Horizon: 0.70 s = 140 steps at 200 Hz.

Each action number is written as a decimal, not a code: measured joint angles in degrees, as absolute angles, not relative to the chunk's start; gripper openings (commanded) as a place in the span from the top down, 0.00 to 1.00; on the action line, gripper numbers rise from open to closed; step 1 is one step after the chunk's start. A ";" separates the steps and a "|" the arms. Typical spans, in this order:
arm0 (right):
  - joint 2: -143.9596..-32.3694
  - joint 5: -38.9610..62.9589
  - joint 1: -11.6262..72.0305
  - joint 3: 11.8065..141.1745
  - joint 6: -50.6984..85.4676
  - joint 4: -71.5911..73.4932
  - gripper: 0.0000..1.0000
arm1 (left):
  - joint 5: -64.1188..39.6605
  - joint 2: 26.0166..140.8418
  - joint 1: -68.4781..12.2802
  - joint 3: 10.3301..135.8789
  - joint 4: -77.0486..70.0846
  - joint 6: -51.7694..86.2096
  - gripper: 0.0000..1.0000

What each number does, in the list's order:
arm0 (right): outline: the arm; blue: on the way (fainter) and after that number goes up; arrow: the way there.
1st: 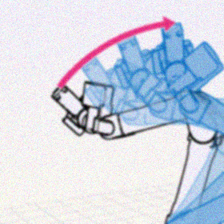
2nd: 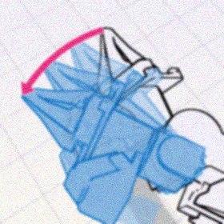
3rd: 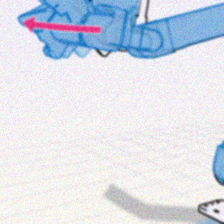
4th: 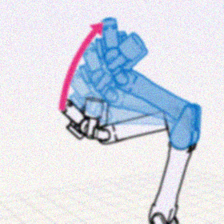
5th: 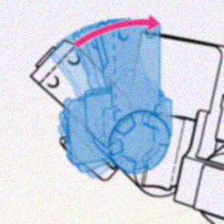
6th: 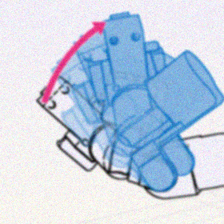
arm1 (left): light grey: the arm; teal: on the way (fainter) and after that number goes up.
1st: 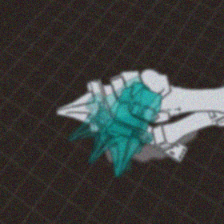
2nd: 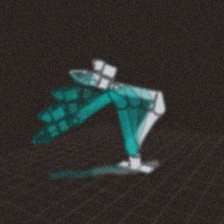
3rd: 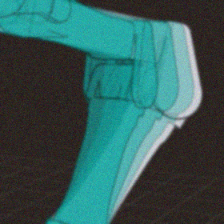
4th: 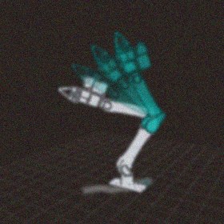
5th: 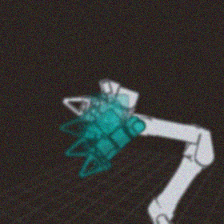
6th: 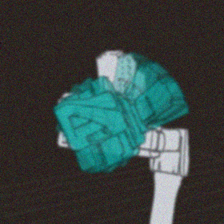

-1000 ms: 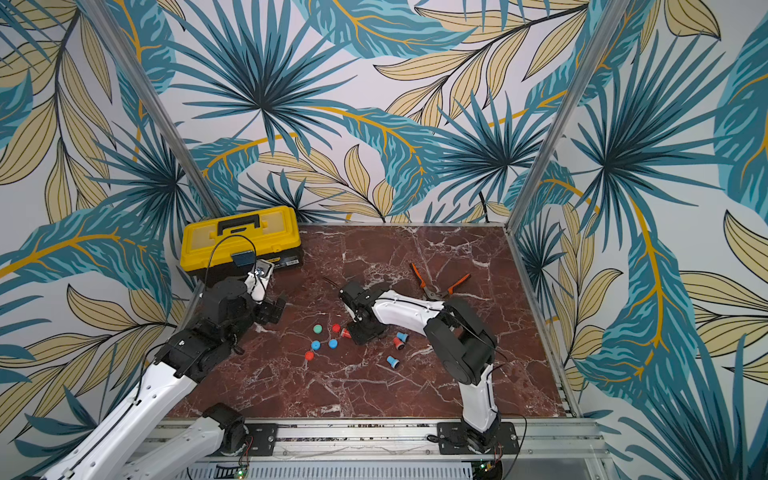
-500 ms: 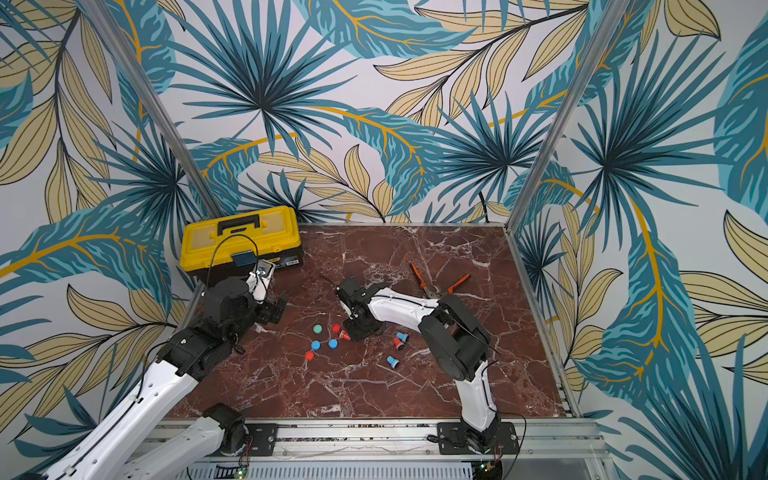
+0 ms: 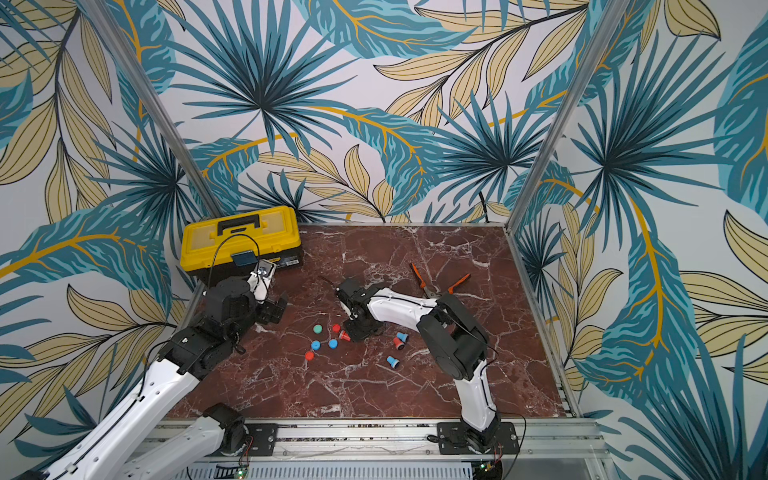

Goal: Close the stamp cap
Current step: Pick up the stamp from the center of the board.

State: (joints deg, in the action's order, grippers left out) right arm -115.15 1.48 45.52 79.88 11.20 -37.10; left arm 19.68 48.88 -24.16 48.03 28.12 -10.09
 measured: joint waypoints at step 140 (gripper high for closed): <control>-88.49 7.14 45.52 60.55 5.08 -14.87 0.86 | -0.21 50.74 -24.16 53.25 29.91 9.72 0.07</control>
State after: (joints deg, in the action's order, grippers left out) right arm -88.49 7.14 45.52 60.55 5.08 -14.87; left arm -0.21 50.74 -24.16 53.25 29.91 9.72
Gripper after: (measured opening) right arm 0.205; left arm 0.949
